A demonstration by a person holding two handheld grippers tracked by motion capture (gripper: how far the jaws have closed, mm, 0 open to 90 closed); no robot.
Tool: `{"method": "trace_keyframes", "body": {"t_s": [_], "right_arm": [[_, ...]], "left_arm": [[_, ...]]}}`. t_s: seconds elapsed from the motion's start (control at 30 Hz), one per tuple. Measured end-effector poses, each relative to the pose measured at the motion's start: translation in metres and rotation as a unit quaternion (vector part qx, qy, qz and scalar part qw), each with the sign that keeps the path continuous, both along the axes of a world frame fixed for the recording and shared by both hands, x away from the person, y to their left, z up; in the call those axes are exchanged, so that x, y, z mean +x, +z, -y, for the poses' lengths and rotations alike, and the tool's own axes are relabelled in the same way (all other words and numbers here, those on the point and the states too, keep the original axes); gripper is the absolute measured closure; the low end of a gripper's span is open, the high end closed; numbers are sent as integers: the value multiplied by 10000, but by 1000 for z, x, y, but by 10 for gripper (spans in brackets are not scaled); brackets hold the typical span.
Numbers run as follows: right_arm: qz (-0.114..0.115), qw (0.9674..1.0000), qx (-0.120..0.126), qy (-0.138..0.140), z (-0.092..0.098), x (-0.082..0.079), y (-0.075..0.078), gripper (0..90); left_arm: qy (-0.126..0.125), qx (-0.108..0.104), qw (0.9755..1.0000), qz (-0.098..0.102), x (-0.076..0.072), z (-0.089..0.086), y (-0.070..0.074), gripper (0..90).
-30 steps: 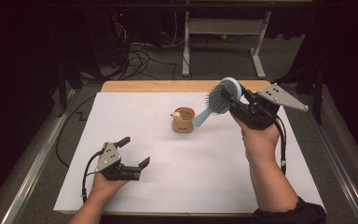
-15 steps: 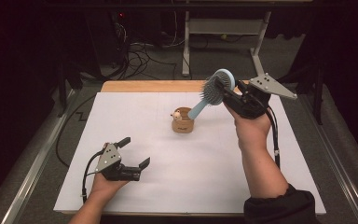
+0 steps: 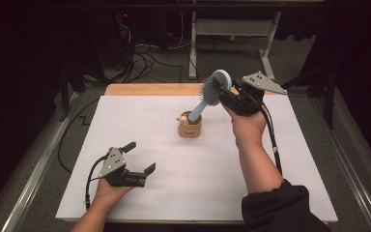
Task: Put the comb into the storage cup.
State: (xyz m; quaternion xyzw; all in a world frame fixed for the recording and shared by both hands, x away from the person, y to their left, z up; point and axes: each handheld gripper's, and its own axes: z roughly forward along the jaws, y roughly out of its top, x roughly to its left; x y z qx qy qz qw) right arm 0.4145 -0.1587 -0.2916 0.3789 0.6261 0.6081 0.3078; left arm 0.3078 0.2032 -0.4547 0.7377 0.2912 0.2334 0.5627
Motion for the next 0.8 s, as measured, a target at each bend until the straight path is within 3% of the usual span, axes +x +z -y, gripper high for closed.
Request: {"method": "trace_keyframes", "body": {"t_s": [0.43, 0.8], "right_arm": [[-11, 10000, 12, -83, -11, 12, 1, 604], [-181, 9997, -83, -146, -16, 22, -11, 603]], "left_arm": [[-6, 3, 10000, -14, 1, 0, -1, 0], [-52, 29, 10000, -5, 0, 2, -1, 0]]}}
